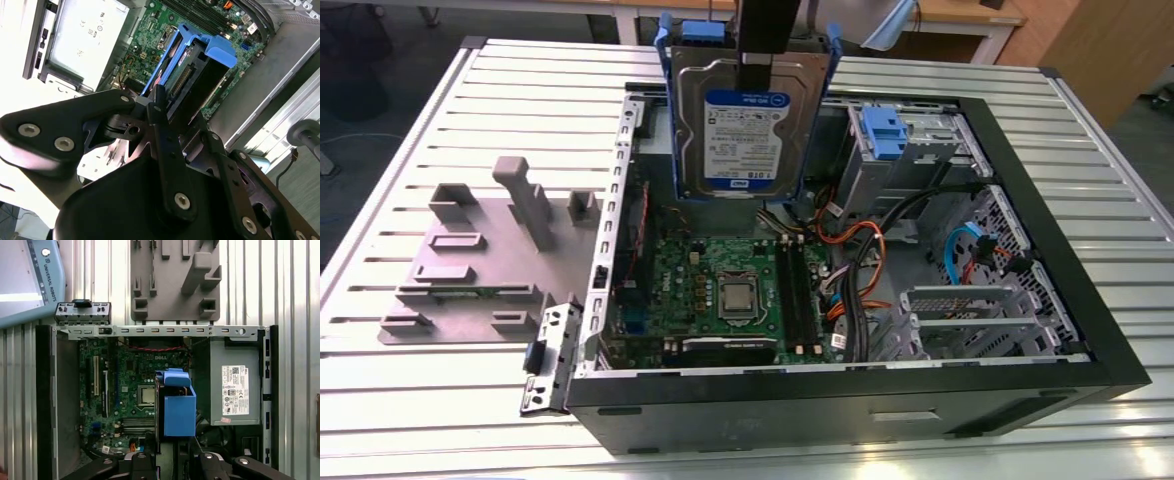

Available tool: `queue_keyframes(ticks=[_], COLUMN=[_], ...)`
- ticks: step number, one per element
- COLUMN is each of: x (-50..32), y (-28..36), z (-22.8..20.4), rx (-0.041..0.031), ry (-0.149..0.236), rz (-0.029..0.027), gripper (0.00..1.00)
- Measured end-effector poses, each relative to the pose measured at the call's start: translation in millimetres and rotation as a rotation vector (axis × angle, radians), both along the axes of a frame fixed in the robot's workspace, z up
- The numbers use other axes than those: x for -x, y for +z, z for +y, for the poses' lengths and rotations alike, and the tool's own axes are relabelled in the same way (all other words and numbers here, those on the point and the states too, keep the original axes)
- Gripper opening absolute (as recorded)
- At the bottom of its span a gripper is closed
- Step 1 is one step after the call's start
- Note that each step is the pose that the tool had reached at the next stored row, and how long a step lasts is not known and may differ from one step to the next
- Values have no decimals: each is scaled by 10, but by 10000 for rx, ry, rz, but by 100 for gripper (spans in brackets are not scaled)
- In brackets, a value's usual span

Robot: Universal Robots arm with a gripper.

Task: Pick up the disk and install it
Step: 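Pick up the disk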

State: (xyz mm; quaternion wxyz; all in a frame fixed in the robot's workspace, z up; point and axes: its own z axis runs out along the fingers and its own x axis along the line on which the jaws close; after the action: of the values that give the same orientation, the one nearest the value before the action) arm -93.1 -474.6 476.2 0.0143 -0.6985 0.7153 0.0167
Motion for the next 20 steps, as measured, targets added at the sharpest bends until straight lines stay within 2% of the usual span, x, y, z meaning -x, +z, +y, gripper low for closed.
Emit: queue_keyframes(ticks=[3,8,20], x=[-3,-12,-33], y=[0,-1,-1], z=[-21,-80,-261], rx=[-1,-1,-1], ry=[0,-1,-1], rz=[-1,-1,-1], gripper=[35,35,35])
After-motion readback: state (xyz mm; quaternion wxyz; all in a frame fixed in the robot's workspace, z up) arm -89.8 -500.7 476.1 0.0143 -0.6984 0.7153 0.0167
